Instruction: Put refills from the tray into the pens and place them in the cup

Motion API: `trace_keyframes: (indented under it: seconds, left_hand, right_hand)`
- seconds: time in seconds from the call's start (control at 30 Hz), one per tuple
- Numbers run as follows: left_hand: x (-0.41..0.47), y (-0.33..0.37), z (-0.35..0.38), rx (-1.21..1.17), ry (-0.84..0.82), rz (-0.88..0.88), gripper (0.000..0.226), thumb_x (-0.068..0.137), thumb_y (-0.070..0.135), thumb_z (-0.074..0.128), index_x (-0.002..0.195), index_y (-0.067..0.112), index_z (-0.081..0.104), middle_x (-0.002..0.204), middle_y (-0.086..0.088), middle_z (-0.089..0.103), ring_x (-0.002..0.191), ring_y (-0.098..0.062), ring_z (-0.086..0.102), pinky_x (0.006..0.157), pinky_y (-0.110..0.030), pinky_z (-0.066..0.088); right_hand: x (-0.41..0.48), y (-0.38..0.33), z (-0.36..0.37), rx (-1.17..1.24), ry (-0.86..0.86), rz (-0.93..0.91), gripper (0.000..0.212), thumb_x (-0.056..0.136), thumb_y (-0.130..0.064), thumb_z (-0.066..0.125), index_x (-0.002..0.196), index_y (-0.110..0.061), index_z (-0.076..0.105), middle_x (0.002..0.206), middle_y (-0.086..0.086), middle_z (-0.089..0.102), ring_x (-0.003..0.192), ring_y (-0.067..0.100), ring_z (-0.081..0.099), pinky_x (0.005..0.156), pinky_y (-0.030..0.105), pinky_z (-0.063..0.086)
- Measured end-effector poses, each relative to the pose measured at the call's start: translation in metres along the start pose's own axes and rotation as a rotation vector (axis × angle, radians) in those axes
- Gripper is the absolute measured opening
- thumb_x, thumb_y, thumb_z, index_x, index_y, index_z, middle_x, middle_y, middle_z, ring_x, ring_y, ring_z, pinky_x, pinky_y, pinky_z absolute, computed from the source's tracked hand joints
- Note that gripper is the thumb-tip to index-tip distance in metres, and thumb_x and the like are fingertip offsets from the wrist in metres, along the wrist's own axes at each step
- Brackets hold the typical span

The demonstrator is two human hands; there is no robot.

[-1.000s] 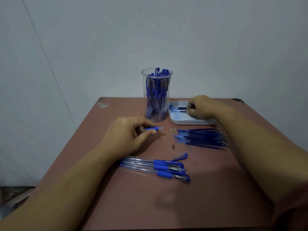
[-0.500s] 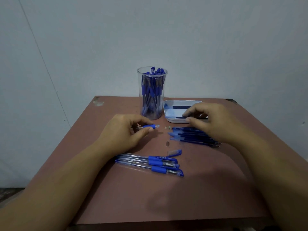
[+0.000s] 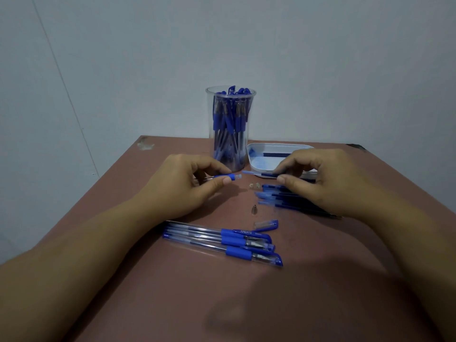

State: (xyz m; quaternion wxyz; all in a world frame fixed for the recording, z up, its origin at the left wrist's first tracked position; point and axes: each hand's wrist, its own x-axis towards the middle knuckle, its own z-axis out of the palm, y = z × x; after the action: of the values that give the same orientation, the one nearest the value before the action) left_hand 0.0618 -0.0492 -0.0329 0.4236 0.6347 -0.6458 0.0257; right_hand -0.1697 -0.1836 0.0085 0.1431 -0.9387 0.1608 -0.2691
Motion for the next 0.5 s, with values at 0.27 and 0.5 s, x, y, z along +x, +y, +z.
trace_keyframes:
  seconds: [0.27, 0.5]
  left_hand:
    - [-0.001, 0.0057, 0.0004, -0.017, 0.032, -0.008, 0.011, 0.083, 0.032, 0.073, 0.094, 0.03, 0.075, 0.066, 0.029, 0.064, 0.057, 0.0, 0.056, 0.054, -0.007, 0.038]
    - [-0.0003, 0.0083, 0.0008, -0.017, 0.062, 0.005, 0.018, 0.081, 0.037, 0.071, 0.097, 0.028, 0.075, 0.07, 0.038, 0.062, 0.06, 0.005, 0.057, 0.056, -0.005, 0.038]
  right_hand:
    - [-0.0022, -0.0004, 0.002, 0.012, -0.007, 0.04, 0.012, 0.086, -0.026, 0.069, 0.089, -0.037, 0.069, 0.079, -0.021, 0.065, 0.082, 0.0, 0.06, 0.071, 0.012, 0.046]
    - [-0.0029, -0.0007, 0.0033, 0.047, -0.011, 0.032, 0.015, 0.085, -0.025, 0.071, 0.087, -0.039, 0.068, 0.078, -0.018, 0.067, 0.08, 0.001, 0.061, 0.07, 0.013, 0.046]
